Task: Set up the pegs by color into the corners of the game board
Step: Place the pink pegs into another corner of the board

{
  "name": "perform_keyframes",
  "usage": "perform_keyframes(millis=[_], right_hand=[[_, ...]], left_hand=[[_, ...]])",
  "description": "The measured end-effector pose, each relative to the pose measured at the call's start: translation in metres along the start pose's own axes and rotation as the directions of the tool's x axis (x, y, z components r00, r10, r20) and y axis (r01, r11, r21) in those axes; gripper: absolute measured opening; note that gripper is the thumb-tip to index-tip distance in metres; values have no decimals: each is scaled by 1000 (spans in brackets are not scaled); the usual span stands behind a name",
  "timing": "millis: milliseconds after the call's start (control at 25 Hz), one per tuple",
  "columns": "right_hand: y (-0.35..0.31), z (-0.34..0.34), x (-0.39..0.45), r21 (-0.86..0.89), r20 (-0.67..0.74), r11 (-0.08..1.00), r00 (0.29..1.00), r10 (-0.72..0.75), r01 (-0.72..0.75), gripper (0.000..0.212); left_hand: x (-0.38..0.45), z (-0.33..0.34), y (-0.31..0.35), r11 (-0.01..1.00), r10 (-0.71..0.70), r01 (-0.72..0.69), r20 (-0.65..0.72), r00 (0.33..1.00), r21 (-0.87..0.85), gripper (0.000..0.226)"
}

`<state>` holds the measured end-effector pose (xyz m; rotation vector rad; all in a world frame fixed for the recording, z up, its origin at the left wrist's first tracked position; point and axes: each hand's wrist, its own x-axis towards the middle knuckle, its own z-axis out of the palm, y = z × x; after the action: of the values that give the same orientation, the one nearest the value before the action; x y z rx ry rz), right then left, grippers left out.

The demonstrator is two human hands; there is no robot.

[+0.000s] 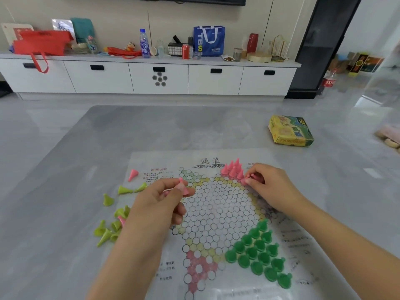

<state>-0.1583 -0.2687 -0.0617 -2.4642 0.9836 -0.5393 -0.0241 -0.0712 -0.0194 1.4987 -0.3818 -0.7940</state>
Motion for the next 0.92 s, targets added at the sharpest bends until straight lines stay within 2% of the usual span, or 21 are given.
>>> perform_keyframes(millis=[160,600,720,840,920], right_hand=[[0,-1,-1,-15,42,999,999,-34,35,9],[-3,-3,-2,-16,45,1000,999,-24,25,9],[-2,-13,-3,172,-1,979,994,108,-106,7],[-1,-26,-3,508,78,809,951,298,-295,9],[0,-33,-4,619,120,708,932,343,-340,12]], left_hand=[[1,1,0,1000,-5,5,-10,1000,3,12],[-3,5,1,1000,-14,14,-3,1000,8,11],[-2,4,1,1000,-21,21,0,1000,-2,11],[-1,4,1,1000,-17,17,3,1000,-10,11],[-2,4,2,1000,-14,14,8,1000,-12,12]])
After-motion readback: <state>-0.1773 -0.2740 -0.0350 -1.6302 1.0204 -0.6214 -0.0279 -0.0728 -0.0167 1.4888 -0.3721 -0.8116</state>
